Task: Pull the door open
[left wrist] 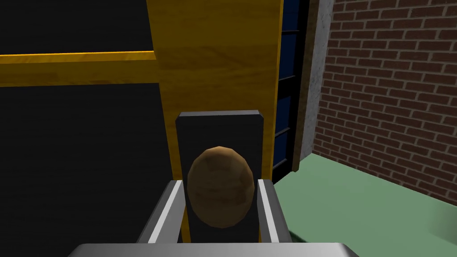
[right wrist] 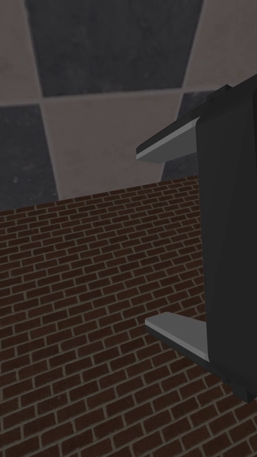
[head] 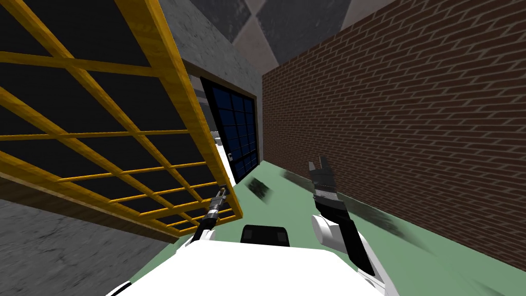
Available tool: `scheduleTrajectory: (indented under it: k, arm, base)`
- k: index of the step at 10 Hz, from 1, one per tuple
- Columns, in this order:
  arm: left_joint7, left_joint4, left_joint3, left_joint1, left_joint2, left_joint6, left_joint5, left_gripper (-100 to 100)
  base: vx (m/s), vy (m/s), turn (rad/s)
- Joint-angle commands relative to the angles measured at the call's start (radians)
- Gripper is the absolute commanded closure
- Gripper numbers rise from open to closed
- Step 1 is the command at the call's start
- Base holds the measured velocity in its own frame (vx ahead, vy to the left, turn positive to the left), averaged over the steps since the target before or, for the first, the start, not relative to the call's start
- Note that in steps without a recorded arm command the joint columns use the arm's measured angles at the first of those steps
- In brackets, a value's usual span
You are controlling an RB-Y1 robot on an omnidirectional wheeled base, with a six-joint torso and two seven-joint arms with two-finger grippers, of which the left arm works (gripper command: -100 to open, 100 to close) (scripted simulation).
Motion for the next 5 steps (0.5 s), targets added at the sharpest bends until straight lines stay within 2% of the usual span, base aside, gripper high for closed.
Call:
scheduleTrajectory:
  k: [1, 2, 5]
  arm:
    - [0.021, 0.002, -0.021, 0.003, 0.013, -0.018, -0.010, 100]
    - [0.033, -0.002, -0.033, 0.009, 0.022, -0.026, -0.016, 100]
    - [0.069, -0.015, -0.072, 0.028, 0.050, -0.051, -0.034, 100]
  base:
    - [-0.223, 0.044, -0.100]
    - [-0.225, 0.077, -0.094]
    - [-0.191, 0.022, -0.073]
